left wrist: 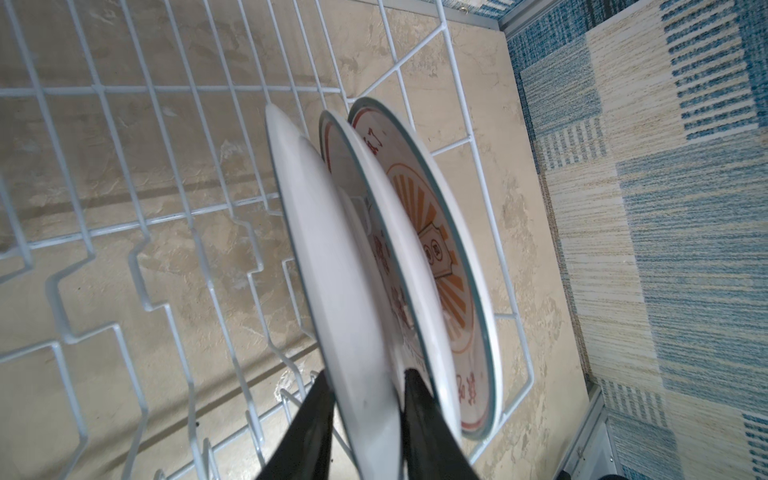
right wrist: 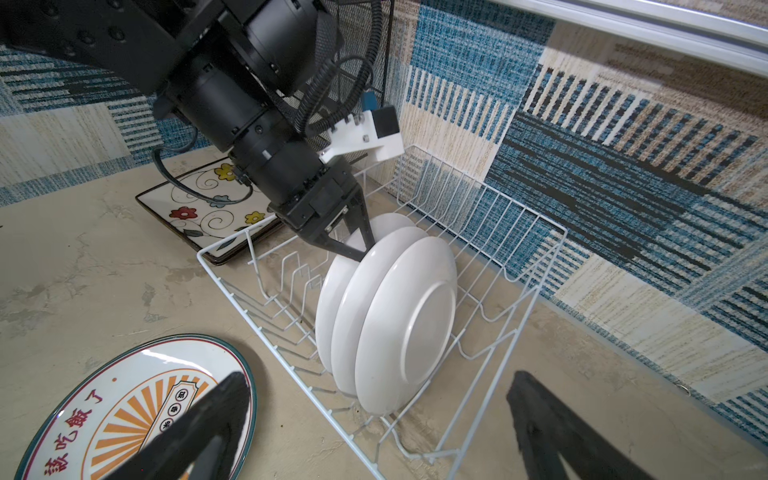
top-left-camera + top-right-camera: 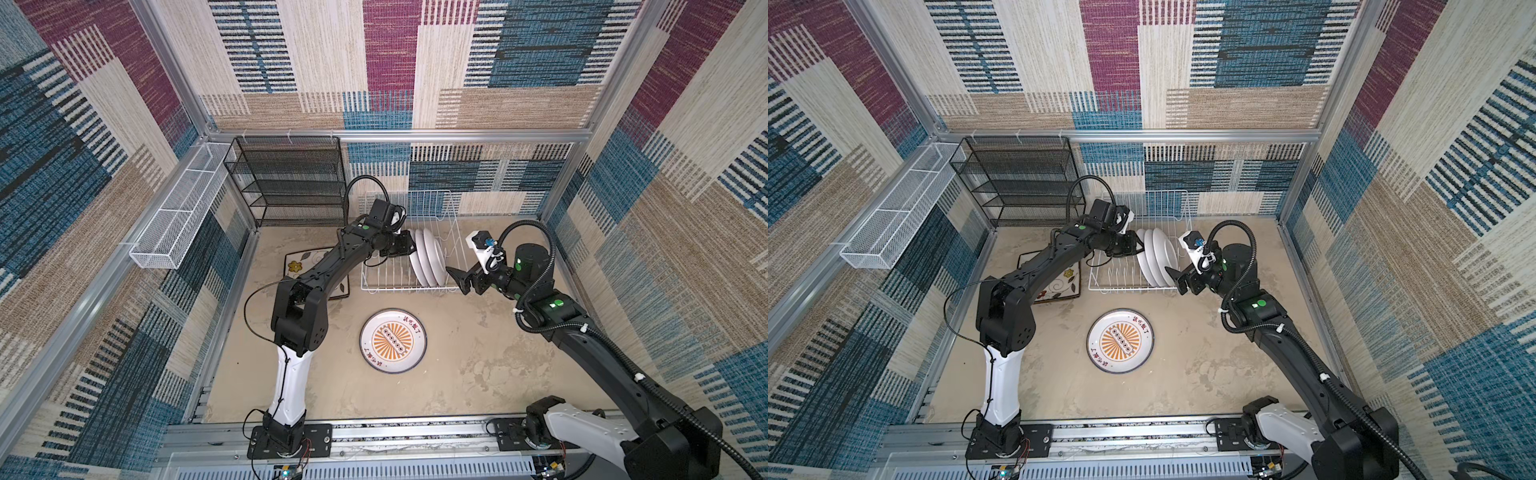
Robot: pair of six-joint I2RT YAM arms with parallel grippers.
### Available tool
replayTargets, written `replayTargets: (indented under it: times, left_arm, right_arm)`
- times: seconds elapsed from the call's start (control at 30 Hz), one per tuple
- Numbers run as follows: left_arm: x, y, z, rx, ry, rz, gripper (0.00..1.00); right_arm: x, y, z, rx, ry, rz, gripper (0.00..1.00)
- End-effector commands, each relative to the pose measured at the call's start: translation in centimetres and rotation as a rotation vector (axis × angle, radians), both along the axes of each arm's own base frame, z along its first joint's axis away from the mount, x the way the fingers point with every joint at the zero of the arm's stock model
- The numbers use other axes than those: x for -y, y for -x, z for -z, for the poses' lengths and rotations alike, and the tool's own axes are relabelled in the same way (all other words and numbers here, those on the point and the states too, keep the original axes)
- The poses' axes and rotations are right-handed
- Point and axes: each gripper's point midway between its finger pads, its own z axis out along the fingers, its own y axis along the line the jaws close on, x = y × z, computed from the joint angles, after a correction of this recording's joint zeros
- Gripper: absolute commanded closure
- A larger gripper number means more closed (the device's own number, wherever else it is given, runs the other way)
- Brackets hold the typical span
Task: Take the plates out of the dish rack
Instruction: 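Move the left gripper up to the rack and onto the nearest plate's rim, then close the left gripper on the top rim of the green-rimmed plate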
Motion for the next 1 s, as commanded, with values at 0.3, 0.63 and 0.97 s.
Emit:
replayTargets:
  times: [0.3, 0.63, 0.97]
  left_arm:
    - [0.5, 0.3, 0.9, -0.051, 0.023, -0.024, 0.87]
    - [1.2, 0.8, 0.4, -0.095, 0.101, -0.054, 1.0]
    - [1.7, 1.3, -1.8, -0.099, 0.162, -0.044, 1.0]
  right_arm:
    - [0.4, -0.2, -0.8, 0.018, -0.02, 0.035, 0.01]
    - [0.6, -0.1, -1.0, 0.021, -0.028, 0.043, 0.01]
    - [0.8, -0.3, -1.6, 0.027, -0.032, 0.064, 0.01]
